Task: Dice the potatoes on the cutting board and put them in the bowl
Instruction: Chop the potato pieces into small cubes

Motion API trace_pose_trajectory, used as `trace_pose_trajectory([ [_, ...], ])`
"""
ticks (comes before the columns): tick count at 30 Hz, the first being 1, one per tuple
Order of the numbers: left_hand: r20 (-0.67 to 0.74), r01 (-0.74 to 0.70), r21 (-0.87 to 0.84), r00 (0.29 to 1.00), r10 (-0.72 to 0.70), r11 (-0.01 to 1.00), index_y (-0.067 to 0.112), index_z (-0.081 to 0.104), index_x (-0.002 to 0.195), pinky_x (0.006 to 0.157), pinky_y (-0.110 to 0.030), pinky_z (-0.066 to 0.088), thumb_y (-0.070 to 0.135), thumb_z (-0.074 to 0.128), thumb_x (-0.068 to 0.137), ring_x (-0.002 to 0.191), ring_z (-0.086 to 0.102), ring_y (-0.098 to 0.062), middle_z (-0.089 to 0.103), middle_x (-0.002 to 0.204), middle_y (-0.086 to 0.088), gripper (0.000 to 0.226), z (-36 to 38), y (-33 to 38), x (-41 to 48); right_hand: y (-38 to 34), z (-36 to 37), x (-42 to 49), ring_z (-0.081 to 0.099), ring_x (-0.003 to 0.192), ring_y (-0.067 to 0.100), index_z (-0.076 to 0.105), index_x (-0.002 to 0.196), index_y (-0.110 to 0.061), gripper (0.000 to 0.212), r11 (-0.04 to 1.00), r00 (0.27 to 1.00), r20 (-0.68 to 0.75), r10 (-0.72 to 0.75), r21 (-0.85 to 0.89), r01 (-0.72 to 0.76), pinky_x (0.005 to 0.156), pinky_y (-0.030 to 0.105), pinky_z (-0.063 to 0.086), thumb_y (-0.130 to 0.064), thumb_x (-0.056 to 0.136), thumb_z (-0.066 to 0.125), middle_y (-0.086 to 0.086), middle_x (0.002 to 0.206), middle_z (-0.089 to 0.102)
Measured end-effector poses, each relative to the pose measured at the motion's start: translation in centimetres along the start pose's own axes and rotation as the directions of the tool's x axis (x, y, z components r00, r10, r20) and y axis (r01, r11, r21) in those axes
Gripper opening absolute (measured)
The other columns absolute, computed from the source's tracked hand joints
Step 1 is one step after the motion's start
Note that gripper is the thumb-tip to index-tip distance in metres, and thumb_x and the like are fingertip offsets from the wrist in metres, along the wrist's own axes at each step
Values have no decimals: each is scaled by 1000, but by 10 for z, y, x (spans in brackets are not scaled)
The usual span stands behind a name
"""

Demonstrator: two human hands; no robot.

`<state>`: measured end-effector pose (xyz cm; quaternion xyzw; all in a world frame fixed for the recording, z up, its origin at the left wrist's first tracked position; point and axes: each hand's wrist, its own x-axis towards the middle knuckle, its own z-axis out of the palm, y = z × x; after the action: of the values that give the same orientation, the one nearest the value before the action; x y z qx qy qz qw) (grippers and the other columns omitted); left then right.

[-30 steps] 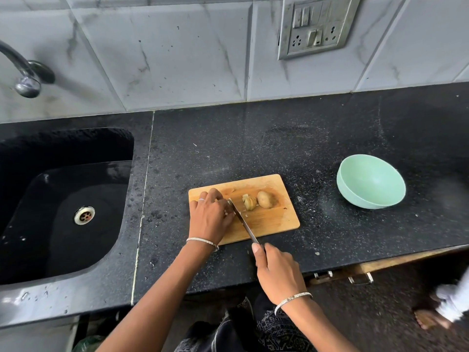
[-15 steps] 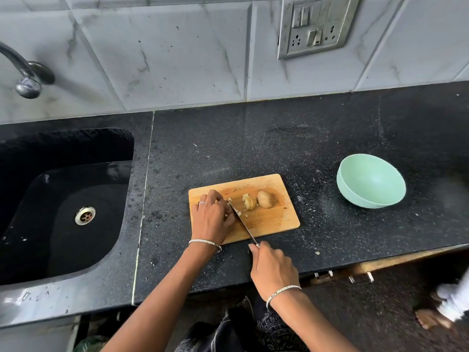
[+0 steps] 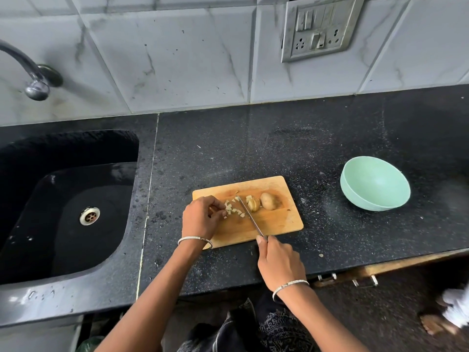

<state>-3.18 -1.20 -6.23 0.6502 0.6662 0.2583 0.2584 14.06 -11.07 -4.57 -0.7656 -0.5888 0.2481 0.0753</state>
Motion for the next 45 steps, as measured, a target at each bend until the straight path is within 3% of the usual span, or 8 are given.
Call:
trace_pose_trajectory([
  [4,-12,10,-94,1000,-11,996,26,71,82,68,-17,50,10,74,77,64,60,6,69,71,15,18,-2,-3,-2,-8,7,-5,63,97,35,53,102,-19,43,999,997,56,-45,29,44,65,37,39,-49,103,23,9,100,65],
  [7,-46,-24,-85,999,20,996,30,69,87,72,-26,53,13,72,78,68,62,1,68,75,15,20,-4,-6,-2,-13,8,-8,62,98,35,54,102,-18,44,997,995,76,-66,46,63,66,36,38,-49,103,23,9,102,64],
  [11,30,-234,148,972,233,961,35,69,103,78,-30,46,17,76,75,83,53,-11,56,101,9,34,-5,-2,-1,-12,4,-7,62,97,35,55,101,-19,45,996,995,47,-86,26,85,67,37,39,-51,102,23,9,101,65],
  [14,134,-330,305,944,303,893,40,71,98,82,-37,44,25,73,78,104,51,-20,58,117,10,24,-4,3,5,-8,-1,-3,62,94,36,55,97,-23,43,992,992,17,-121,20,121,67,37,40,-55,100,26,7,97,65],
  [22,132,-247,212,966,223,945,25,75,93,79,-31,48,15,70,82,93,65,-19,73,96,5,16,-5,0,24,24,-33,8,52,56,21,59,75,-26,39,994,992,-68,-106,22,108,50,32,39,-60,89,46,-6,54,52],
  [26,70,-188,164,981,179,968,26,74,97,78,-27,48,31,75,78,92,67,-14,74,95,8,19,-3,2,24,40,-36,18,59,59,20,62,71,-21,42,990,998,-58,-5,139,13,58,34,51,-58,83,47,-5,60,64],
  [32,3,-218,324,973,229,921,37,70,96,79,-33,36,57,69,74,106,57,-16,69,103,15,30,7,25,19,38,-31,23,59,63,18,67,61,-23,43,929,994,-30,109,360,-91,63,35,44,-49,90,52,-6,49,57],
  [45,76,-215,294,976,202,931,37,66,105,78,-34,33,49,68,79,100,55,-12,66,92,16,29,32,45,18,40,-18,26,61,59,20,67,59,-24,44,861,991,2,134,495,-118,70,38,50,-53,89,53,-5,47,58],
])
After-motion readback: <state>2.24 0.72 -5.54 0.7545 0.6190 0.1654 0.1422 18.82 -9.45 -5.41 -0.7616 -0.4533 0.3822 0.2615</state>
